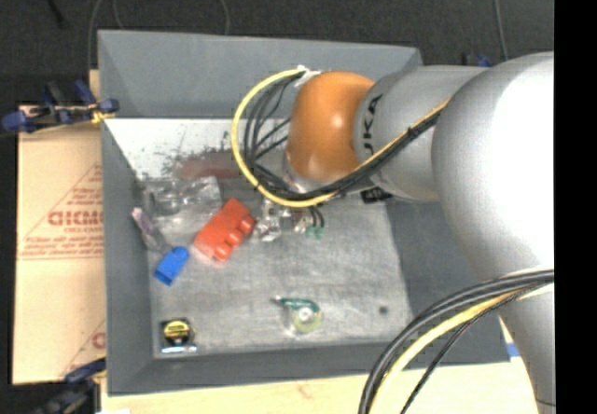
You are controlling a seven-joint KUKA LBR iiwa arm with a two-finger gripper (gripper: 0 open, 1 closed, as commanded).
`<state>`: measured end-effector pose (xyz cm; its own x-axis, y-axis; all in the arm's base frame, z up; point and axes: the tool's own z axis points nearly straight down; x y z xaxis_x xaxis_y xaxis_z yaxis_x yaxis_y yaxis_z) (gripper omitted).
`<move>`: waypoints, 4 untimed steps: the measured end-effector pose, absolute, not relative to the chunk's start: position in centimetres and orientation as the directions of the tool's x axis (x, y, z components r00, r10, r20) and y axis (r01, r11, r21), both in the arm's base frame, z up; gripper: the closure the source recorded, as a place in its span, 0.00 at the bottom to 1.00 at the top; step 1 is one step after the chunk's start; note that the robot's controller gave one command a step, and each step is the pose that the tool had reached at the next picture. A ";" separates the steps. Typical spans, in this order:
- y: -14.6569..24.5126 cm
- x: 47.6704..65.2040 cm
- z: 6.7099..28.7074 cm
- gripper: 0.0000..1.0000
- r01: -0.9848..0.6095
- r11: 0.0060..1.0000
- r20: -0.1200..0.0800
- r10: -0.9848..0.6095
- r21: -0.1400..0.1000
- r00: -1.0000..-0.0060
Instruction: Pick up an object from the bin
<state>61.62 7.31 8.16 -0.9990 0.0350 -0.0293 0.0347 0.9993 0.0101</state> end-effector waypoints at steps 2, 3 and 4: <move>7.0 56.9 8.2 1.00 0.235 0.972 -0.040 0.235 0.012 -0.971; 8.6 61.8 8.0 1.00 0.430 0.903 0.012 0.430 -0.008 -0.903; 7.8 62.7 8.3 1.00 0.419 0.908 -0.005 0.419 -0.001 -0.908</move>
Offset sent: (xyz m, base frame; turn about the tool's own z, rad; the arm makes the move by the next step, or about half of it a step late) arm -0.0292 -0.0157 -0.0116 -0.0951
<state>62.65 7.81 8.27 -0.9080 0.4190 -0.0054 0.4190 0.9080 -0.0008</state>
